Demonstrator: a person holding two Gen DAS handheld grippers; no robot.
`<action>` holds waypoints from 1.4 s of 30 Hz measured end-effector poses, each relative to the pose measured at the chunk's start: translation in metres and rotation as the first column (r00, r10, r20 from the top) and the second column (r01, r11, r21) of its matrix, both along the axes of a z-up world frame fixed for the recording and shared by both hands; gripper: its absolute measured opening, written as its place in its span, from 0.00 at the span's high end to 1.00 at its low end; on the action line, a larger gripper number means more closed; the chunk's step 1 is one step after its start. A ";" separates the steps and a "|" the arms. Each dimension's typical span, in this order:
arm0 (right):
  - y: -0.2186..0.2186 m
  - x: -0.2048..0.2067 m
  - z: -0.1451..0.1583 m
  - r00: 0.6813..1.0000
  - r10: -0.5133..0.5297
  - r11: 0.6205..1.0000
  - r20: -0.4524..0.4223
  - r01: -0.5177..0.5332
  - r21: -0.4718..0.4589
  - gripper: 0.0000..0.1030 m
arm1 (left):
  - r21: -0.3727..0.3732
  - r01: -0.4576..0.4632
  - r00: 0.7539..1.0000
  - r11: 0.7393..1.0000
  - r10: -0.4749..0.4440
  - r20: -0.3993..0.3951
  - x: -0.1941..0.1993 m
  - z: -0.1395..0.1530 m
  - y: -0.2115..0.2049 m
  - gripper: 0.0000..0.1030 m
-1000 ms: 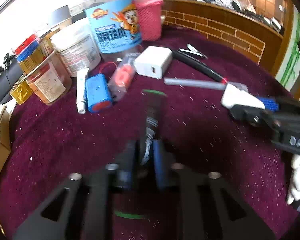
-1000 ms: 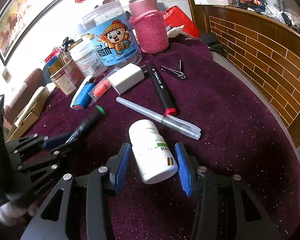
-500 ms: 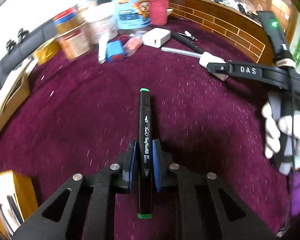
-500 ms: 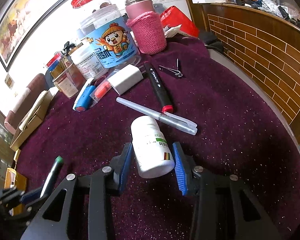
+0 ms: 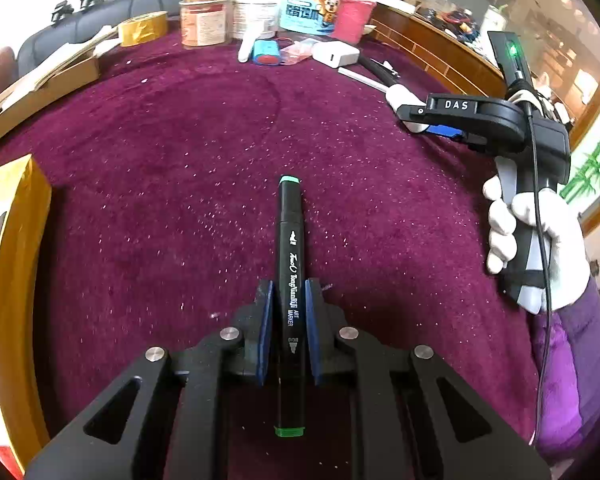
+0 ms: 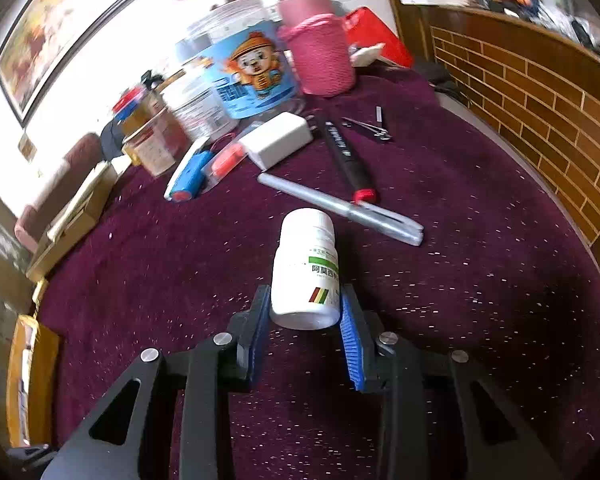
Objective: Organize rigid objects
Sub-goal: 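Carry the green-capped marker and white pill bottle over to the white tray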
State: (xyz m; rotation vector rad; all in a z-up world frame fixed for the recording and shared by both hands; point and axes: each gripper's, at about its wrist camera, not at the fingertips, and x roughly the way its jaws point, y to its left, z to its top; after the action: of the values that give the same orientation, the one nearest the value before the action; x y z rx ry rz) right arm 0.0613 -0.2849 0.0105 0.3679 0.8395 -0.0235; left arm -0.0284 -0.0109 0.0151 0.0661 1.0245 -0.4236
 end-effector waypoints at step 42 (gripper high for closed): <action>0.078 -0.110 -0.001 0.995 0.098 0.992 -0.026 -0.095 0.087 0.58 | 0.051 -0.150 0.980 0.987 0.142 0.137 -0.032 0.008 0.042 0.49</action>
State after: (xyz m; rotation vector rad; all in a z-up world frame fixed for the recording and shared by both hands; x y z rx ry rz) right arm -0.0486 -0.2066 0.0094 0.4085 0.8893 0.0976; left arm -0.0600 0.0313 0.0233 0.0722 0.9038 -0.2502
